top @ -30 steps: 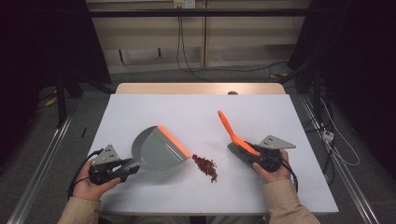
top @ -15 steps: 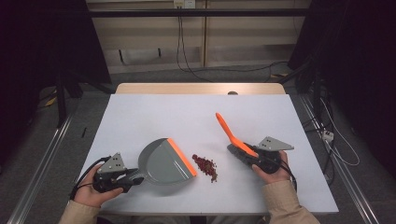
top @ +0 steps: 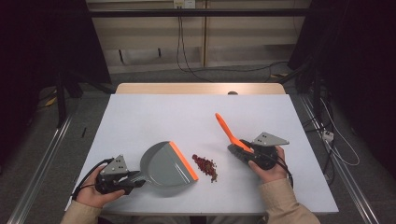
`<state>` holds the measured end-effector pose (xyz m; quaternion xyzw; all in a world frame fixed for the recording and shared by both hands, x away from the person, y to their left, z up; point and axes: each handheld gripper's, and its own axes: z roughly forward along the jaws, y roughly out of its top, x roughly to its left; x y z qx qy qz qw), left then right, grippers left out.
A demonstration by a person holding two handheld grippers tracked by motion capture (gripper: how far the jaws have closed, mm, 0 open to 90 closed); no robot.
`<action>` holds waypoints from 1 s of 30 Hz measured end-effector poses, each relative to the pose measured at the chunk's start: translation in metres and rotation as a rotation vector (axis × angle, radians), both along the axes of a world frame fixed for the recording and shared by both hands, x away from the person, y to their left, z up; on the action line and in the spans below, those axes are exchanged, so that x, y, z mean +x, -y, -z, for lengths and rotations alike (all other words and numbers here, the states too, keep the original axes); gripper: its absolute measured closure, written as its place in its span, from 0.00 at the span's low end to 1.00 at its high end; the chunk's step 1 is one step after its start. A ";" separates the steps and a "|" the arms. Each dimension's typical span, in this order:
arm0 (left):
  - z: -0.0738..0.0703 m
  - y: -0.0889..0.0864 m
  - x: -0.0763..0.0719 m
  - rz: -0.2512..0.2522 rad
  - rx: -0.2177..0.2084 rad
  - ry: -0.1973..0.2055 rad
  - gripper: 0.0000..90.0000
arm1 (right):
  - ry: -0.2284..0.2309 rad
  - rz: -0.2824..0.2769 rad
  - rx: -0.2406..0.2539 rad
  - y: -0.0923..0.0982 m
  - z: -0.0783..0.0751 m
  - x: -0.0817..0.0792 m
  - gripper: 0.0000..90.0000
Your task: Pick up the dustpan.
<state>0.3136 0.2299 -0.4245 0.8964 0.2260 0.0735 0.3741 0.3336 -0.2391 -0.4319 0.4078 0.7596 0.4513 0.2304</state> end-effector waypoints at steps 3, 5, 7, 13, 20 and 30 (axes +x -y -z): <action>-0.001 0.001 0.000 0.016 0.007 -0.005 0.70 | -0.016 0.027 -0.001 -0.001 -0.001 -0.002 0.79; 0.000 0.003 -0.001 0.023 0.002 -0.002 0.70 | -0.013 0.055 0.006 -0.005 0.000 -0.005 0.79; 0.000 0.003 -0.001 0.036 -0.003 -0.015 0.70 | -0.005 0.086 -0.008 -0.010 0.000 -0.009 0.79; 0.000 0.008 -0.003 0.061 -0.002 -0.015 0.70 | 0.021 0.103 -0.004 -0.027 0.001 -0.006 0.79; 0.003 0.010 -0.003 0.074 -0.018 -0.027 0.70 | 0.062 0.124 -0.021 -0.053 0.004 0.002 0.79; 0.004 0.013 -0.003 0.079 -0.013 -0.029 0.70 | 0.102 0.118 -0.047 -0.081 0.008 -0.001 0.79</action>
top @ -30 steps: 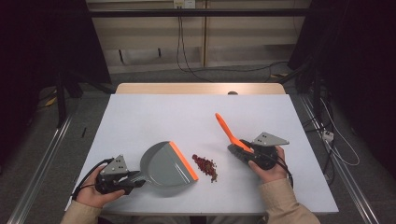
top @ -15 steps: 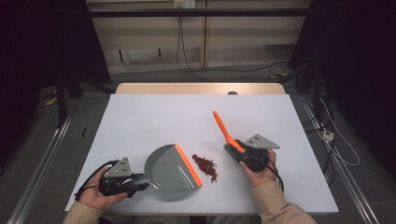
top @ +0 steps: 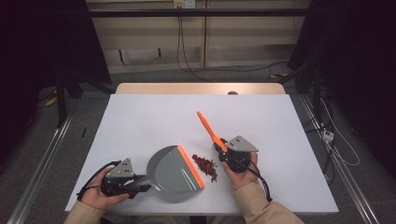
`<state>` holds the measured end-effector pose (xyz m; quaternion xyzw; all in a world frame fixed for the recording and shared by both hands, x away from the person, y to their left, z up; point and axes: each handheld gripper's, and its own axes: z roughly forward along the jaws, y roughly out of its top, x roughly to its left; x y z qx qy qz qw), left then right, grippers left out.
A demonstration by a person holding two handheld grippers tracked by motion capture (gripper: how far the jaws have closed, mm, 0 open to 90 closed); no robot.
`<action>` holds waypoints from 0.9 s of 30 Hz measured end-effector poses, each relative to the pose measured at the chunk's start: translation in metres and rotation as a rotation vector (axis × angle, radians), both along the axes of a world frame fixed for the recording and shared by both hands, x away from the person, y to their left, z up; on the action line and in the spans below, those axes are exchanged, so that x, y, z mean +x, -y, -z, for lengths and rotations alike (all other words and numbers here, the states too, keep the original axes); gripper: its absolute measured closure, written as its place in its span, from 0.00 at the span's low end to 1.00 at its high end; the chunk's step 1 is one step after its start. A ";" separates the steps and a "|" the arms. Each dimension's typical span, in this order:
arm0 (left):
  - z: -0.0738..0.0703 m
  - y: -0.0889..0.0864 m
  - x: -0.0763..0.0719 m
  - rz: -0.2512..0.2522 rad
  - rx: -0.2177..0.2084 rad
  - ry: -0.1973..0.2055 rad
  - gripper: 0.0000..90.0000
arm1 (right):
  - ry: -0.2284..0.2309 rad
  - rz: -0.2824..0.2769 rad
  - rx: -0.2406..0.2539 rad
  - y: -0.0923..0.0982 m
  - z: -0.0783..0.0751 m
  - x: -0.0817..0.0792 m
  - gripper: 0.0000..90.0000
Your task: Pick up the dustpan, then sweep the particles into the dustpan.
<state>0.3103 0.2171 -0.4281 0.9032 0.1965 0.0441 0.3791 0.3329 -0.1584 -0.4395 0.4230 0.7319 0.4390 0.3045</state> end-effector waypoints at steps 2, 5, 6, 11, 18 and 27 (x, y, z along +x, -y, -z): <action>0.000 0.000 0.000 0.007 -0.008 -0.005 0.70 | 0.002 0.006 0.002 -0.001 0.000 0.000 0.79; 0.000 0.001 -0.001 0.013 -0.012 -0.008 0.70 | 0.001 0.009 0.011 -0.002 0.001 -0.002 0.79; 0.000 0.001 -0.001 0.016 -0.015 -0.012 0.70 | 0.002 0.011 0.012 -0.002 0.001 -0.002 0.79; -0.001 0.002 -0.001 0.025 -0.003 -0.017 0.70 | 0.006 0.014 0.013 -0.005 0.003 -0.006 0.78; 0.000 0.003 -0.001 0.024 -0.011 -0.022 0.70 | 0.014 0.017 0.015 -0.010 0.005 -0.009 0.78; 0.000 0.005 -0.002 0.027 -0.010 -0.031 0.70 | 0.015 0.042 0.037 -0.016 0.008 -0.013 0.77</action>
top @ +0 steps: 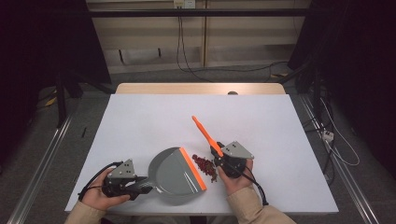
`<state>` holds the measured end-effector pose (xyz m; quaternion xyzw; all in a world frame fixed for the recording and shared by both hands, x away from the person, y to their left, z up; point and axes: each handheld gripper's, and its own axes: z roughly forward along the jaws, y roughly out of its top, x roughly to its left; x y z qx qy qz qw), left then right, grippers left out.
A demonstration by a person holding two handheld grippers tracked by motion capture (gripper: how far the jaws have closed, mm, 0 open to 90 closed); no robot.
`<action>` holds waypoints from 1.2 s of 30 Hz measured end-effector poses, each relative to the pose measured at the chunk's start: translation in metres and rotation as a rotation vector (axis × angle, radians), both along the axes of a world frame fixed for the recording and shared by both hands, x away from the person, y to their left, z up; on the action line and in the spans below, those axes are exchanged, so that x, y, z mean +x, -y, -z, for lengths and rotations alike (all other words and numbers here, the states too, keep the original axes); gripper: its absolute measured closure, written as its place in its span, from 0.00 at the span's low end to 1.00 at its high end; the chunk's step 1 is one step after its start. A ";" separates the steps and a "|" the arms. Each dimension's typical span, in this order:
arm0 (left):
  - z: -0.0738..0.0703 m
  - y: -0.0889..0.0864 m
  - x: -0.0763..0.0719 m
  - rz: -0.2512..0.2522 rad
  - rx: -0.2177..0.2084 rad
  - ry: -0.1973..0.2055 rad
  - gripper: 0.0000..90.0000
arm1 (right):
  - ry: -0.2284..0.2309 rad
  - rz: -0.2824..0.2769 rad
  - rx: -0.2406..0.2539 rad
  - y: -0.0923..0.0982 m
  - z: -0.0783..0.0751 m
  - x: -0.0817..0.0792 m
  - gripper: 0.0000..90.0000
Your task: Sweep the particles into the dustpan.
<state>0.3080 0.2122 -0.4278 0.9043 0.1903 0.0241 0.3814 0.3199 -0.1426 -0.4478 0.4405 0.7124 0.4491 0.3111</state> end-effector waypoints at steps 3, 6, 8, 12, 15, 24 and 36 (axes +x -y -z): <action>0.000 0.001 0.000 0.001 0.011 -0.002 0.70 | -0.001 0.006 0.011 -0.004 0.002 -0.003 0.77; -0.001 0.004 0.000 0.001 0.012 -0.003 0.70 | -0.007 0.005 0.016 -0.008 0.003 -0.005 0.77; 0.000 0.004 0.000 0.005 -0.002 -0.010 0.70 | -0.009 0.007 0.033 -0.011 0.003 -0.007 0.77; 0.000 0.005 0.000 -0.004 0.006 -0.013 0.70 | -0.020 0.015 0.088 -0.015 0.005 -0.010 0.77; 0.002 0.006 0.000 0.001 -0.005 -0.023 0.70 | -0.022 0.026 0.140 -0.020 0.007 -0.015 0.77; 0.000 0.010 -0.001 0.004 0.020 -0.015 0.70 | -0.019 0.035 0.209 -0.034 0.009 -0.020 0.76; -0.001 0.006 0.002 0.029 0.018 -0.006 0.63 | 0.000 0.023 0.208 -0.027 0.008 -0.019 0.77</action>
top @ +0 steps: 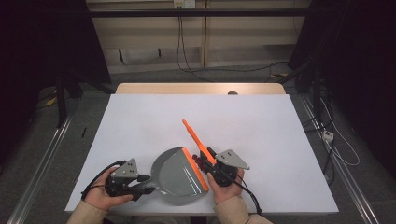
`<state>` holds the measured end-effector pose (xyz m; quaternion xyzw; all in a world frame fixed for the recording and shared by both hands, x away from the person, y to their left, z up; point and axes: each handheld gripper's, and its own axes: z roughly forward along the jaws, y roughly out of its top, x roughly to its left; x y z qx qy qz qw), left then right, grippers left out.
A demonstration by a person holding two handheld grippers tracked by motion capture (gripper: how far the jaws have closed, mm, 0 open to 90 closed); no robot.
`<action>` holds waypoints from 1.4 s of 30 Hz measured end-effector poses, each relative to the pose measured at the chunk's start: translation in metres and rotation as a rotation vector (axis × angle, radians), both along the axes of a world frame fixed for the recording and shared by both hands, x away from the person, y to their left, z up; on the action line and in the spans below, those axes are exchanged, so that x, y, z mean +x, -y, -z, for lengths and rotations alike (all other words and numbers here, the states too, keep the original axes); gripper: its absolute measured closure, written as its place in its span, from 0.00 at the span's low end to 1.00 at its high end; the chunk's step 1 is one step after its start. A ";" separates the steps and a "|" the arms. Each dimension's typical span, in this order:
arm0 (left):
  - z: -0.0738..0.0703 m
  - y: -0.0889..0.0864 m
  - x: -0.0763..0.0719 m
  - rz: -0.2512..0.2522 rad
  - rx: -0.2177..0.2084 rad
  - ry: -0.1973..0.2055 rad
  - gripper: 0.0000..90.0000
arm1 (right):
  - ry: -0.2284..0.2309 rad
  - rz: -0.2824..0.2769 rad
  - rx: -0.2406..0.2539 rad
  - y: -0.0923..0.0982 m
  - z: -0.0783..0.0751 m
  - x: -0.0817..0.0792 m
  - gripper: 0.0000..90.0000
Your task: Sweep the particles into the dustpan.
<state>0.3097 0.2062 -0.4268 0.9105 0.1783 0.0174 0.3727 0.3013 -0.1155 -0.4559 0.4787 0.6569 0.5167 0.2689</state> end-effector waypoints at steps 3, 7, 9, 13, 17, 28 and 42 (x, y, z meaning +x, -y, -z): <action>0.004 0.000 -0.001 -0.017 -0.009 -0.001 0.61 | 0.004 -0.003 -0.004 0.000 0.000 0.000 0.77; 0.005 -0.001 0.000 -0.021 -0.015 -0.015 0.65 | 0.002 -0.004 -0.002 -0.001 0.001 -0.001 0.76; 0.005 0.000 0.000 -0.024 -0.002 -0.012 0.67 | 0.000 -0.002 -0.002 -0.003 0.001 -0.002 0.76; 0.005 0.001 0.000 -0.013 -0.001 -0.027 0.69 | -0.019 0.003 0.042 -0.001 0.001 -0.002 0.76; 0.005 0.002 0.000 -0.023 -0.003 -0.026 0.69 | -0.013 0.008 0.040 -0.003 0.002 -0.002 0.76; 0.005 0.007 0.000 -0.028 -0.003 -0.048 0.69 | -0.021 0.008 0.082 -0.016 0.002 -0.004 0.76; 0.005 0.006 0.001 -0.043 -0.012 -0.060 0.69 | -0.018 -0.013 0.134 -0.035 0.000 0.003 0.77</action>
